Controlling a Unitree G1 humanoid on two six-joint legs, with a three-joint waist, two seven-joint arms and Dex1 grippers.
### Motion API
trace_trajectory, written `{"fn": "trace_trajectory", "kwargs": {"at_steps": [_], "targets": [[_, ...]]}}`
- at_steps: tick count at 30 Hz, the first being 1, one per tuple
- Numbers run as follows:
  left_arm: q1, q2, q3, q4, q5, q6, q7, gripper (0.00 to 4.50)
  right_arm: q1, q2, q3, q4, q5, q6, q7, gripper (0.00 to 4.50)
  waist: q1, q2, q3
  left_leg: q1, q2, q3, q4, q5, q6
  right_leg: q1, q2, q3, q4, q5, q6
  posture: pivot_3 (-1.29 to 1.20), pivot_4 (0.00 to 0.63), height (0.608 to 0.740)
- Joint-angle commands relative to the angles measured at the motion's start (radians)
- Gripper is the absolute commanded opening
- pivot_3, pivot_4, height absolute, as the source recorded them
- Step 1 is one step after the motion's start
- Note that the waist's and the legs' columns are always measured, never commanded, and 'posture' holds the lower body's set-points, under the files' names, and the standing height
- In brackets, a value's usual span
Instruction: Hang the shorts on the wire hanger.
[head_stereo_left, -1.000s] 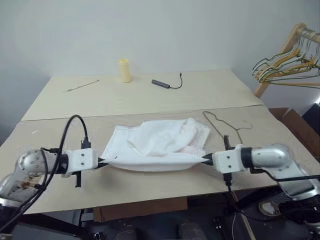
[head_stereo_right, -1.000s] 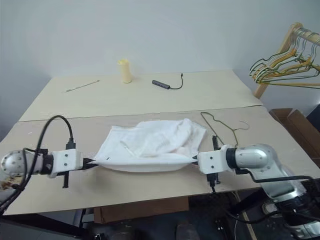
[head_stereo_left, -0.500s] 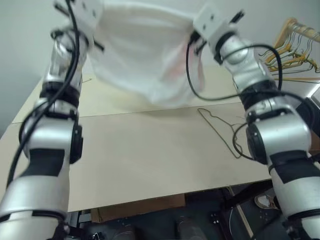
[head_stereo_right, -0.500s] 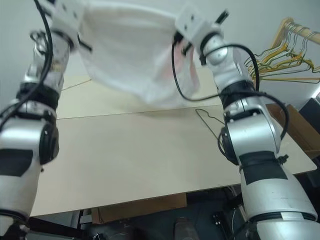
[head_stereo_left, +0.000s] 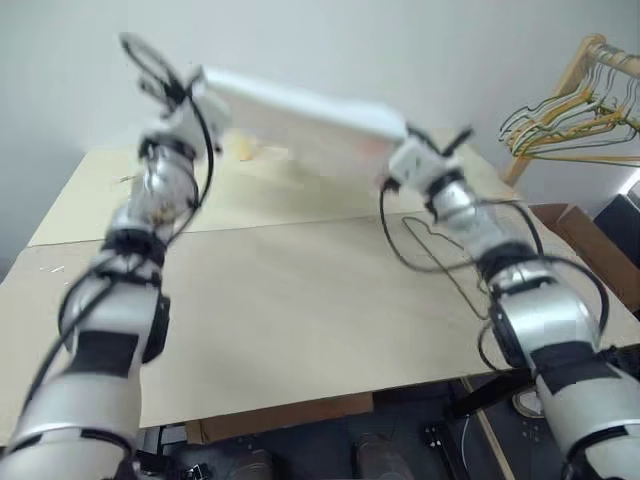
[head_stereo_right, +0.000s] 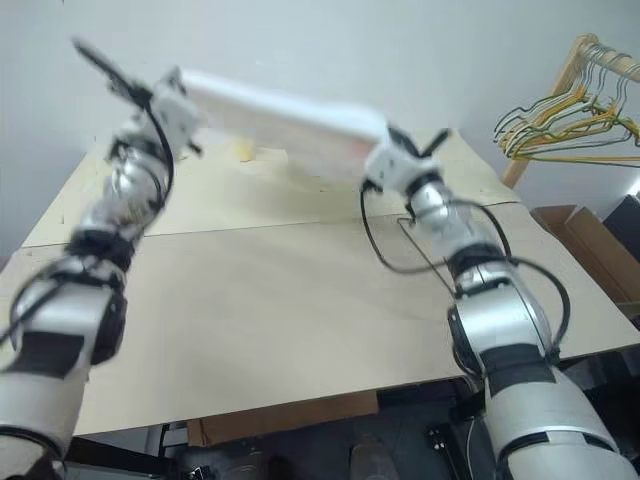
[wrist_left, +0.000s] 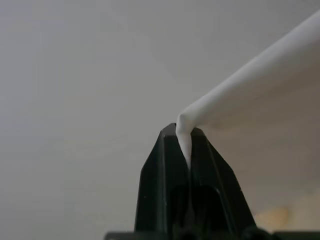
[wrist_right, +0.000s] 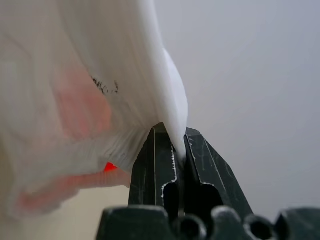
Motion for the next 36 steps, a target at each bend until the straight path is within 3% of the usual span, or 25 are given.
{"fn": "trace_trajectory", "kwargs": {"at_steps": [1,4,8,13,17,26,36], "targets": [[0.207,0.052,0.061,-0.344,-0.122,0.072,-0.154,0.02,0.068,-0.073,0.060,-0.037,-0.057,-0.125,0.074,0.00,-0.015,0.000,0.000,0.000,0.000,-0.001,0.001,0.000,0.000,0.000,0.000,0.000,0.001,0.000,0.000,-0.11,0.018,0.740],[0.456,0.125,0.067,-0.655,-0.200,0.204,-0.347,0.02,0.133,-0.108,0.131,-0.064,-0.118,-0.229,0.129,0.00,-0.042,0.000,0.000,0.001,0.000,-0.007,0.000,0.000,0.001,-0.001,0.000,0.003,0.007,0.000,0.000,-0.11,0.028,0.740],[0.711,0.312,0.093,-0.956,-0.304,0.414,-0.629,0.02,0.165,-0.146,0.180,-0.093,-0.145,-0.332,0.223,0.00,-0.063,0.000,0.002,0.012,0.000,-0.007,-0.001,-0.004,0.006,0.005,0.001,0.008,0.007,0.000,-0.001,-0.11,0.032,0.740],[0.960,0.559,0.152,-1.203,-0.401,0.535,-0.911,0.02,0.197,-0.189,0.227,-0.146,-0.195,-0.377,0.269,0.00,-0.054,-0.001,0.004,0.043,0.006,-0.008,-0.003,-0.005,0.006,0.034,0.003,0.007,0.006,-0.007,-0.001,-0.12,0.029,0.740],[1.103,0.657,0.239,-1.341,-0.451,0.607,-1.026,0.02,0.221,-0.215,0.249,-0.206,-0.264,-0.366,0.205,0.00,-0.036,-0.002,0.004,0.046,0.007,-0.007,-0.003,-0.008,0.001,0.036,0.003,0.007,0.008,-0.008,-0.003,-0.12,0.018,0.740],[1.299,0.675,0.359,-1.489,-0.495,0.594,-1.189,0.02,0.307,-0.289,0.273,-0.333,-0.300,-0.412,0.231,0.00,-0.027,-0.002,0.004,0.044,0.006,-0.007,-0.003,-0.007,0.006,0.034,0.003,0.007,0.007,-0.010,-0.007,-0.13,0.015,0.740],[1.436,0.638,0.441,-1.588,-0.593,0.611,-1.312,0.02,0.481,-0.375,0.192,-0.544,-0.069,-0.394,0.408,0.00,-0.029,-0.003,0.005,0.045,0.007,-0.006,-0.003,-0.011,0.007,0.035,0.003,0.009,0.007,-0.012,-0.007,-0.15,0.030,0.740]]}}
